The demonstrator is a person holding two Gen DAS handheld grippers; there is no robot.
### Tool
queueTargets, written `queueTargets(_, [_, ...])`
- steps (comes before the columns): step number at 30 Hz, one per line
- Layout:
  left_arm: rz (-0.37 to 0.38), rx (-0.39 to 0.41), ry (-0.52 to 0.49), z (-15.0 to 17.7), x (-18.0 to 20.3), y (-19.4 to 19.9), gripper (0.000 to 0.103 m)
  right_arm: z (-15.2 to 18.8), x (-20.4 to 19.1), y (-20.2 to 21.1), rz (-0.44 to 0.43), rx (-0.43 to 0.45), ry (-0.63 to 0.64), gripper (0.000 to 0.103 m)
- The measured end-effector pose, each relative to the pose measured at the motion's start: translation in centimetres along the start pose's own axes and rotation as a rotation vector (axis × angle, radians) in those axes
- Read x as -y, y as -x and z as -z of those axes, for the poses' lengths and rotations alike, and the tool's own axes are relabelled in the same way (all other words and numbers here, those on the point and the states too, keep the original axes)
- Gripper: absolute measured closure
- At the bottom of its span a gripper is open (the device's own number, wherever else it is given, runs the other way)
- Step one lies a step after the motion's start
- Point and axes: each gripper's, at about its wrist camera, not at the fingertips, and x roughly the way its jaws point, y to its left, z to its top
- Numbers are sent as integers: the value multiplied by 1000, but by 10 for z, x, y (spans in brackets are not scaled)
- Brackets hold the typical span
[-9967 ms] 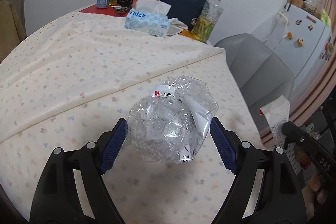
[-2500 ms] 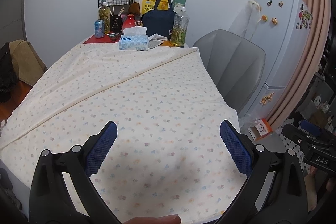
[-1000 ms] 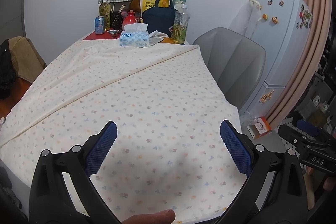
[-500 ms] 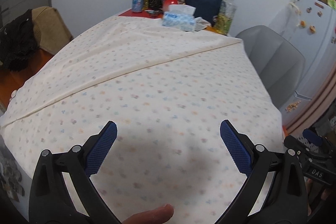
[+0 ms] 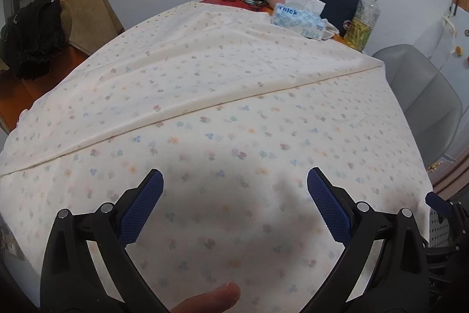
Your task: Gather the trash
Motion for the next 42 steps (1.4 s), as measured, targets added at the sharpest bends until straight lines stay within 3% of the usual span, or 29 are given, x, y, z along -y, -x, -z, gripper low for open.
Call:
queueTargets(3, [-11,-21,6,-2,0,-14,6,-2,-7,-8,7,-9,45,8])
queueTargets(9, [-66,-28,4,-7,-4,-29,6,-5,-27,-30,-86,-58,106,8])
queueTargets(17, [-125,-51,-5,-9,-4,-43,6,-11,-26,-41,-136,-70,83,8])
queueTargets(22, [-175,-73,-29,-11,2,-50,5,-13,-38,-41,-134,-47,141,8])
queueTargets(26, [-172,-70,-26,-11,2,-49,5,-13,-36,-44,-188,-62,130,7])
queueTargets(42, [-181,-70,-26,-10,2,-50,5,-13,-36,-43,-186,-62,138,7])
